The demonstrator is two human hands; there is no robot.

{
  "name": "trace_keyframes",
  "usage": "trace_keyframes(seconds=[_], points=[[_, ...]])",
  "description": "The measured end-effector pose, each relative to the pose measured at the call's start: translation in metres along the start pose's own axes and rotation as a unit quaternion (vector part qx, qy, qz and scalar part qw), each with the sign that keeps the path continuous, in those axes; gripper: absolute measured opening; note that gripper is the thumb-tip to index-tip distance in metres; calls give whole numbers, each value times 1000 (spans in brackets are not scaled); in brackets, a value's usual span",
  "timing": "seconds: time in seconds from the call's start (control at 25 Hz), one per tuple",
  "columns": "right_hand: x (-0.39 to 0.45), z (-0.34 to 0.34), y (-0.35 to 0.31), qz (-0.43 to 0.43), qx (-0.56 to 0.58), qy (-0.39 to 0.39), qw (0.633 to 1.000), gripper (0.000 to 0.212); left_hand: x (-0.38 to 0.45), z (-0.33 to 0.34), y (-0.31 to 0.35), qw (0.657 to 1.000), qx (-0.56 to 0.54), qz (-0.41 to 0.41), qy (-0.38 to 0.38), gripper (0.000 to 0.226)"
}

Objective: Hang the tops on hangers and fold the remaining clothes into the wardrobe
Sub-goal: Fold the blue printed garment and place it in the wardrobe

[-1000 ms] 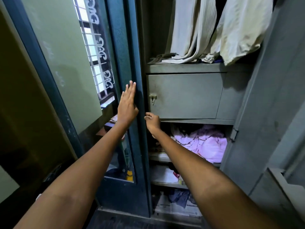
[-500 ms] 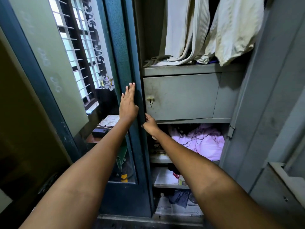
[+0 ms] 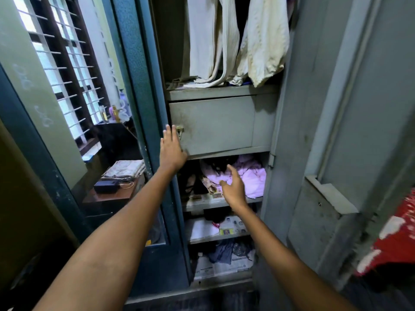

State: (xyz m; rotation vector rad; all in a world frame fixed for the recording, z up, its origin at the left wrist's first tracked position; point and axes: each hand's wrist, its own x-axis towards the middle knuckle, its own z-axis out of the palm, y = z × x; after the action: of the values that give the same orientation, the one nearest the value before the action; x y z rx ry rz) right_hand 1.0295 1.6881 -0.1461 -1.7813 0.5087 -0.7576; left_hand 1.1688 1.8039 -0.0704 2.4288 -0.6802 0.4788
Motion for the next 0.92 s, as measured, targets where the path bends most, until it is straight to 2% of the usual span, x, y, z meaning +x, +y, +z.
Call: trace_keyframes(seconds=[0.08, 0.2, 0.32, 0.44, 0.48, 0.56, 0.6, 0.64, 0.68, 0.8, 0.84, 0.92], points=[[-24, -38, -1, -34, -33, 56, 997, 51, -29, 13, 25, 998, -51, 26, -30, 82], [-61, -84, 1, -77, -93, 119, 985, 51, -71, 24, 82, 981, -138, 113, -83, 71], [-100, -114, 5, -122, -133, 142, 973, 47, -122, 20, 154, 936, -263, 212, -101, 50], [-143, -141, 8, -160, -180, 208, 948, 43, -183, -1, 228, 892, -366, 250, -87, 43], [-156, -151, 9, -178, -210, 242, 930, 44, -202, -8, 248, 887, -374, 257, -88, 49], [-174, -170, 6, -197, -255, 334, 886, 39, -231, -16, 279, 891, -371, 246, -87, 79], [-177, -178, 5, -194, -244, 378, 872, 37, -238, -16, 287, 899, -366, 229, -77, 92], [-177, -185, 4, -187, -215, 405, 869, 38, -241, -13, 292, 908, -354, 215, -64, 95], [-177, -191, 5, -175, -172, 406, 881, 41, -240, -10, 295, 917, -338, 208, -50, 90], [-176, -199, 4, -137, -64, 315, 937, 60, -231, -7, 296, 929, -312, 199, -13, 44], [-178, -199, 1, -134, -49, 299, 944, 62, -229, -9, 294, 930, -309, 198, 5, 35], [-184, -192, -7, -138, -33, 286, 948, 61, -229, -12, 284, 935, -299, 192, 20, 32]])
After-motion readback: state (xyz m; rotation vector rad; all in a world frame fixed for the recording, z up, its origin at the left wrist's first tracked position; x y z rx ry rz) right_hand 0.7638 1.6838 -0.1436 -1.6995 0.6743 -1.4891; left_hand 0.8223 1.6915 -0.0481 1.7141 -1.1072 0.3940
